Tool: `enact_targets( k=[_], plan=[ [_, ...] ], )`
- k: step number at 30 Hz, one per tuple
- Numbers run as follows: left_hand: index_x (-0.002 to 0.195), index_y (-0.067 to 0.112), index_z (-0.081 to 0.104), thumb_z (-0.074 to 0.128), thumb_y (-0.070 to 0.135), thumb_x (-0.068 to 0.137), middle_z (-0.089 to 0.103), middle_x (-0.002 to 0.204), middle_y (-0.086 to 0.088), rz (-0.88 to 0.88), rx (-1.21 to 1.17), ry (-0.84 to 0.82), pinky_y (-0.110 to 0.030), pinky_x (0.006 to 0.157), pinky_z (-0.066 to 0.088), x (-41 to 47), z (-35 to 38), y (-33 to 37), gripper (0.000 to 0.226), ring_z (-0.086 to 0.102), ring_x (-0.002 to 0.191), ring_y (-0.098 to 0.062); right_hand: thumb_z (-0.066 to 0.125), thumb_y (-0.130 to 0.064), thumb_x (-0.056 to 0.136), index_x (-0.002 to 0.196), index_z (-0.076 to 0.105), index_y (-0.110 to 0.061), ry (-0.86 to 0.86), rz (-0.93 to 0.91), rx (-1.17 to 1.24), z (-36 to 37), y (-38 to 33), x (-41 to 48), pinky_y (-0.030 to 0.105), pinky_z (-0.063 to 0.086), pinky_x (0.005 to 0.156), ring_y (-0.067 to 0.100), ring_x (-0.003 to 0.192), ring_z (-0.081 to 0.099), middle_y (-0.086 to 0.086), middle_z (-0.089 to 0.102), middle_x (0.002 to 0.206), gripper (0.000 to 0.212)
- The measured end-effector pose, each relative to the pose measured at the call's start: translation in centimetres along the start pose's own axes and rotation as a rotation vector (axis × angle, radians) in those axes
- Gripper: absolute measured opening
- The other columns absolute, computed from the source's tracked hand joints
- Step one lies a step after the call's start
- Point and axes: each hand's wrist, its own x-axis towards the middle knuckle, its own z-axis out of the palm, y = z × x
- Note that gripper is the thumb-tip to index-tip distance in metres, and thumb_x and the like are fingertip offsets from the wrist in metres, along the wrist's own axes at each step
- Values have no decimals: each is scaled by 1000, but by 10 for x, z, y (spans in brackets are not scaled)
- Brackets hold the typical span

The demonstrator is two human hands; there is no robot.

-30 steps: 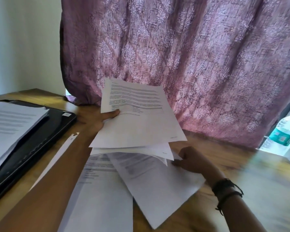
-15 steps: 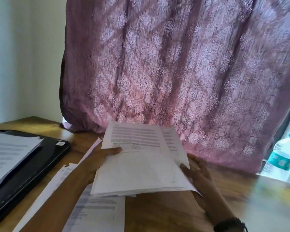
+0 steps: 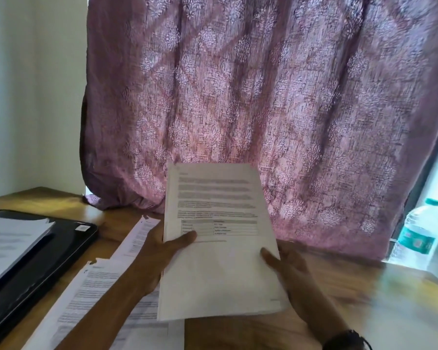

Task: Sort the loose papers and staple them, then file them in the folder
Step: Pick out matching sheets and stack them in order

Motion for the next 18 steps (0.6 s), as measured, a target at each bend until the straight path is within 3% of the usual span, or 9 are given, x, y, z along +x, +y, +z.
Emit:
enact_targets(
  k=[1,2,5,9,13,15,18],
  plan=[
    [115,26,59,85,34,67,72,108,2,35,16,39,-36,83,58,-1,4,2,54,69,99,-18,64,2,86,104,65,-7,-54,-66,-48,3,-24,20,30,59,66,20,82,73,9,76,96,20],
    [111,27,60,80,24,75,72,104,3,69,59,94,-30,81,58,-2,7,2,41,69,97,-13,65,3,86,103,64,-9,-97,-42,124,7,-24,23,28,59,67,17,81,73,7,76,95,21],
    [111,24,60,73,15,80,69,103,11,184,200,205,-16,73,56,-5,13,7,35,67,91,1,65,2,86,108,59,-9,56,-232,64,21,-37,12,21,57,67,12,86,72,6,74,99,26],
    [121,24,57,74,23,79,70,107,11,165,238,205,-28,80,58,-6,11,7,46,69,94,-9,70,-10,86,126,48,-20,19,-300,-56,31,-18,8,18,56,75,-1,100,65,-11,66,114,47],
    [106,24,63,71,23,82,70,99,12,108,265,224,-24,76,58,-4,7,5,25,70,87,-8,70,-20,86,128,42,-33,12,-265,-167,35,-5,10,16,55,77,-8,103,60,-21,59,114,52],
    [101,27,63,71,21,83,70,95,14,112,253,220,-18,70,58,-3,6,5,21,69,83,-3,71,-17,85,123,45,-38,46,-272,-195,32,-5,14,25,56,84,-3,106,61,-18,61,115,50],
    [101,27,63,71,19,82,71,96,12,97,213,204,-21,70,58,-2,3,3,23,70,86,-7,69,-9,86,135,46,-27,-48,-236,-209,30,-4,14,39,55,94,9,117,59,-11,61,126,57]
  ],
)
